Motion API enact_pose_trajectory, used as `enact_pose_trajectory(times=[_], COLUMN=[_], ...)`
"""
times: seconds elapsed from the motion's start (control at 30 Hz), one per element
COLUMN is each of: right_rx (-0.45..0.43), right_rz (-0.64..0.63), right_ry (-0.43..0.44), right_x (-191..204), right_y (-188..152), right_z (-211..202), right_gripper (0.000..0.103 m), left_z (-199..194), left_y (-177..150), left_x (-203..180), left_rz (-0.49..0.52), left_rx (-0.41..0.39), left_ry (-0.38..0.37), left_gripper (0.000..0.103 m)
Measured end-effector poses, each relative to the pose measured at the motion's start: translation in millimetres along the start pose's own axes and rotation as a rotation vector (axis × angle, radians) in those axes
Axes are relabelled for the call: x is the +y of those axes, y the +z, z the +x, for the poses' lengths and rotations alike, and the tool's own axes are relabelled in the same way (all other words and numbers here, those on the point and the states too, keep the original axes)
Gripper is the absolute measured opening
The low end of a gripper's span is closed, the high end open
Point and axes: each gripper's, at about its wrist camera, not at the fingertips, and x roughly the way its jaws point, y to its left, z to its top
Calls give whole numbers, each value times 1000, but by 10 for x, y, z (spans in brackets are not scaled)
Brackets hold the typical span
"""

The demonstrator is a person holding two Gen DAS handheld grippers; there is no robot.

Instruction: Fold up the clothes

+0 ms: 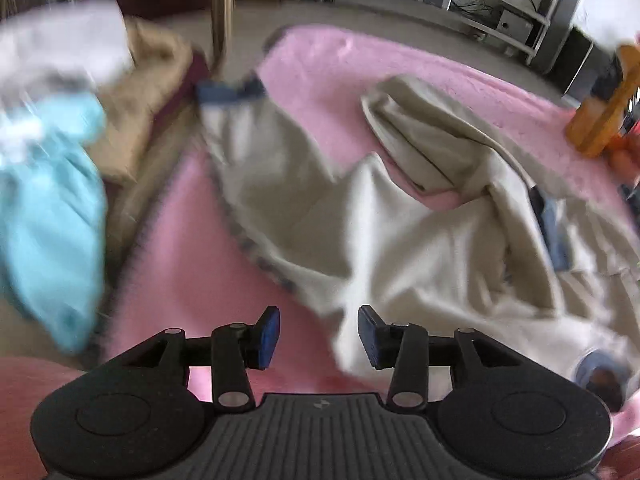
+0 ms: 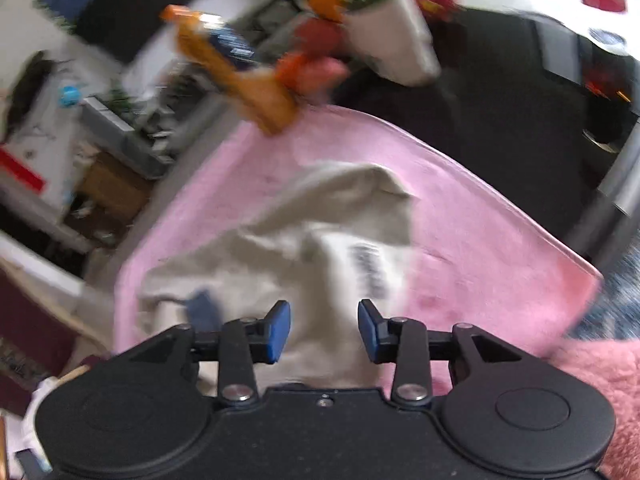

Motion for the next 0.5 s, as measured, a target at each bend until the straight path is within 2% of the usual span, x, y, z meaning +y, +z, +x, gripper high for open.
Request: enact_pose_trajectory(times=[0.03,0.2,0.3,0.37,0.5], right_rx=[-12,-31,-20,-11,7], right_rz=[-34,-241,-344,-375,-355], right_ry=[27,81,65,55,48], right_x=[117,807,1086,1160,1072], right_y=[28,178,156,102,33], right_z=[-50,-97,-94,-101,-136], right_gripper=[37,40,48,51,53], left_z=[-71,-232,-314,-341,-333], left_y=[-10,65,101,108,29], left_x=[-38,-198,-287,-337,-392], left_rz=[34,90,117,115,109], left_rx=[-25,-55,-67,-61,-28], left_ry=[37,29,16,-13,-63], left_gripper=[45,47,50,52,52])
